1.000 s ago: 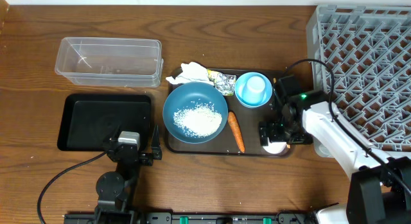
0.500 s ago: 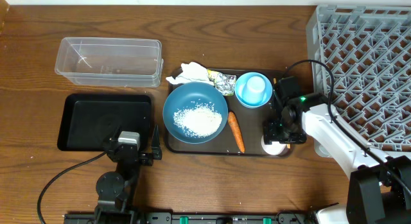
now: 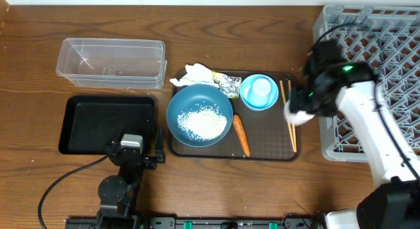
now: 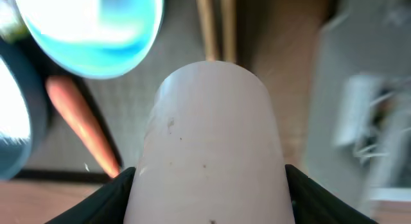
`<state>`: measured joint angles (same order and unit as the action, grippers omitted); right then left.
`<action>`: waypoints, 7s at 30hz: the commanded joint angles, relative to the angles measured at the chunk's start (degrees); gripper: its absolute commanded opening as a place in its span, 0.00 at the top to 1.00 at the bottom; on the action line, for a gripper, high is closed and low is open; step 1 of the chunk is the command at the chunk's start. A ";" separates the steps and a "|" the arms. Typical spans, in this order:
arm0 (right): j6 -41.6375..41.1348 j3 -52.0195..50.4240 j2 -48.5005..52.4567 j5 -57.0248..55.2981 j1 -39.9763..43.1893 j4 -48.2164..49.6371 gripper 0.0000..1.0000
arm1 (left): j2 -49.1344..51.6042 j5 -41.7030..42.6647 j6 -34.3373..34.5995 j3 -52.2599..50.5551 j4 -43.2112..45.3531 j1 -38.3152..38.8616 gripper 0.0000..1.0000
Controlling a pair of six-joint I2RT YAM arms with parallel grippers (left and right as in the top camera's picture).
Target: Sort waste into correct bins and load items into the dishwasher rack
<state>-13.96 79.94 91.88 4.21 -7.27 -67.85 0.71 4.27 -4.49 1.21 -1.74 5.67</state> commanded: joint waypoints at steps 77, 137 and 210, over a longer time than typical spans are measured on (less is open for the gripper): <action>-0.66 7.56 14.49 -1.53 -10.23 17.53 0.01 | -0.11 0.61 0.26 -0.98 -1.90 -0.24 0.02; 2.05 26.12 18.03 1.64 53.66 12.33 0.35 | -0.11 0.61 0.26 -0.98 -1.90 -0.24 0.02; 0.76 -1.03 21.20 -10.62 -21.18 26.60 0.19 | -0.11 0.61 0.26 -0.98 -1.90 -0.24 0.02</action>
<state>-13.98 79.29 110.85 -1.63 -28.03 -41.15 0.71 4.29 -4.49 1.21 -1.74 5.67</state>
